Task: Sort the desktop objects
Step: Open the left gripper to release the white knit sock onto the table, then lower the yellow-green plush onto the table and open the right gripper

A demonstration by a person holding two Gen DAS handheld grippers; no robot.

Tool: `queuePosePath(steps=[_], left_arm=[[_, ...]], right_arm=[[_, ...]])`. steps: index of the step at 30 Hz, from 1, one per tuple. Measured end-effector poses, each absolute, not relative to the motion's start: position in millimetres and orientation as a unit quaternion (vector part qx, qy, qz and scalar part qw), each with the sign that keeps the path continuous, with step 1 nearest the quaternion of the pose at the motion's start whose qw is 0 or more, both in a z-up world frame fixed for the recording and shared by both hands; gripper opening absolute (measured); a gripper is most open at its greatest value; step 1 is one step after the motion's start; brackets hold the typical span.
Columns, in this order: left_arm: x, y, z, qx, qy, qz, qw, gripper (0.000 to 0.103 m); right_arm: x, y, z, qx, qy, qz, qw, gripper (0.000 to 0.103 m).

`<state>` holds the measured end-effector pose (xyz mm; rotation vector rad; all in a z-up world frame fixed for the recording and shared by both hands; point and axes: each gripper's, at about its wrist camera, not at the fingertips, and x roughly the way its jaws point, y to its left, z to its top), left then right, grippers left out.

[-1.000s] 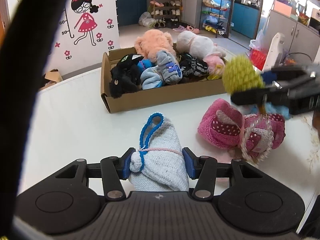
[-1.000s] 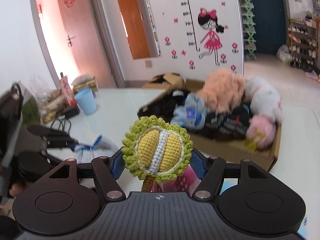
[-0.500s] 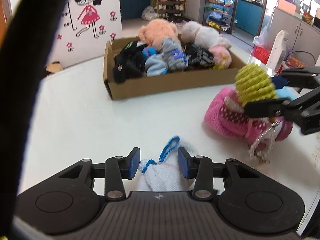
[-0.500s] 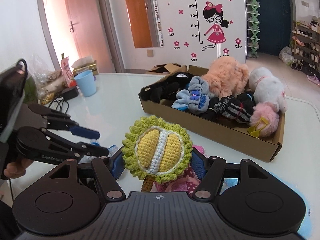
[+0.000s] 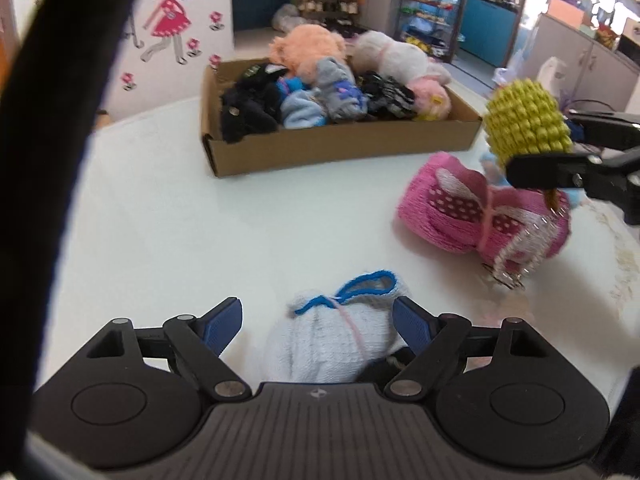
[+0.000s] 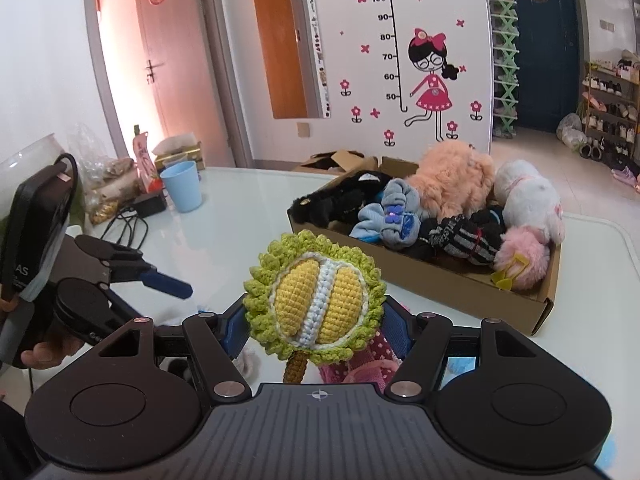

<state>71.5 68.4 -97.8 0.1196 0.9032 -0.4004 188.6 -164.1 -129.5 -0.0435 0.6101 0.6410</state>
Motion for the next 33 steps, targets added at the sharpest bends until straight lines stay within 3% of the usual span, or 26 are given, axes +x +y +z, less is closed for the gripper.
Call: queuePosePath(steps=[2, 10, 16, 23, 29, 31, 33], left_arm=[[71.0, 68.1, -100.3, 0.058, 0.444, -0.202, 0.871, 0.087], [64.2, 60.8, -111.5, 0.081, 0.446, -0.21, 0.866, 0.088], [63.7, 56.6, -117.6, 0.094, 0.452, -0.205, 0.863, 0.09], [68.4, 52.7, -120.8, 0.104, 0.451, -0.202, 0.863, 0.091], [68.8, 54.0, -122.0, 0.099, 0.452, -0.198, 0.864, 0.091], [68.4, 54.1, -122.0, 0.1, 0.453, -0.198, 0.863, 0.091], [67.5, 53.8, -121.2, 0.101, 0.452, -0.199, 0.863, 0.091]], right_arm=[[185.3, -165.4, -122.4, -0.021, 0.284, 0.31, 0.907, 0.071], [163.7, -160.0, -94.0, -0.011, 0.235, 0.359, 0.903, 0.072], [185.6, -148.5, -146.6, -0.03, 0.316, 0.339, 0.886, 0.072], [199.7, -163.4, -156.5, -0.021, 0.321, 0.289, 0.902, 0.072], [206.1, -147.5, -164.0, -0.07, 0.339, 0.293, 0.892, 0.078], [208.2, -147.0, -165.3, -0.07, 0.346, 0.289, 0.89, 0.09], [209.6, -149.2, -166.1, -0.069, 0.352, 0.282, 0.89, 0.091]])
